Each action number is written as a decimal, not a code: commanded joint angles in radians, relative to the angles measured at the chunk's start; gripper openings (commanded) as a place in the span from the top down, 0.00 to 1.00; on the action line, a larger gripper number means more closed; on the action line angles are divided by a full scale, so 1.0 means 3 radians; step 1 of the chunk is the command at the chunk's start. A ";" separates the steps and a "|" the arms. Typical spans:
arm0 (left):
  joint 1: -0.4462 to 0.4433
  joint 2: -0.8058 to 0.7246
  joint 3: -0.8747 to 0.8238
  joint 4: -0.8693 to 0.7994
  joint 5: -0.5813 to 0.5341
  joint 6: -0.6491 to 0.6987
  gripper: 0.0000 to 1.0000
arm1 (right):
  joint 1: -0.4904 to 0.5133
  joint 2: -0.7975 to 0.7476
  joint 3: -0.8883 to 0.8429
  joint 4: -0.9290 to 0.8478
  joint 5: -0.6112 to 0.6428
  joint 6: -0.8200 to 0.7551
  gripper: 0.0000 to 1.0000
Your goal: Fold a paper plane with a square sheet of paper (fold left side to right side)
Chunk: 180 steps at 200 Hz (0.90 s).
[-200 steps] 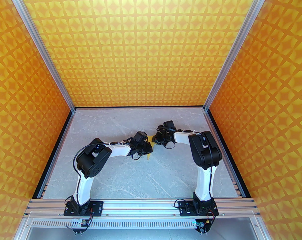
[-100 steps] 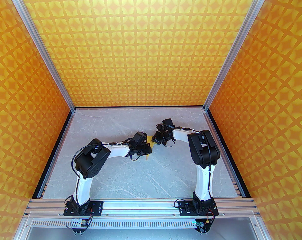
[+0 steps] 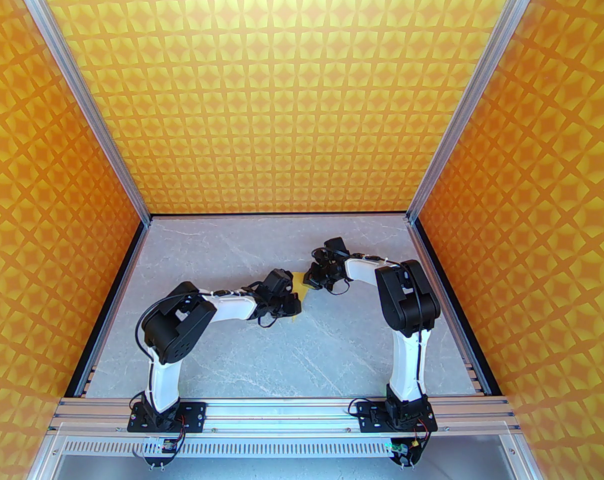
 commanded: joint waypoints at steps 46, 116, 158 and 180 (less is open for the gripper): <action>-0.0249 -0.0095 -0.0349 -0.0844 0.0217 0.0084 1.00 | -0.0039 0.0224 -0.0012 -0.0078 0.0554 -0.0059 1.00; -0.0225 -0.0531 -0.0504 -0.0910 0.0110 0.0073 1.00 | -0.0035 0.0032 -0.0080 0.0005 0.0453 -0.0054 1.00; -0.0012 -0.0916 -0.0362 -0.0985 -0.0173 0.0112 0.78 | 0.0008 -0.0421 -0.0181 -0.0024 0.0414 -0.0051 0.80; 0.0126 -0.1080 -0.0315 -0.0975 -0.0334 0.0191 0.59 | 0.0066 -0.0682 -0.0216 -0.0173 0.0548 -0.0064 0.62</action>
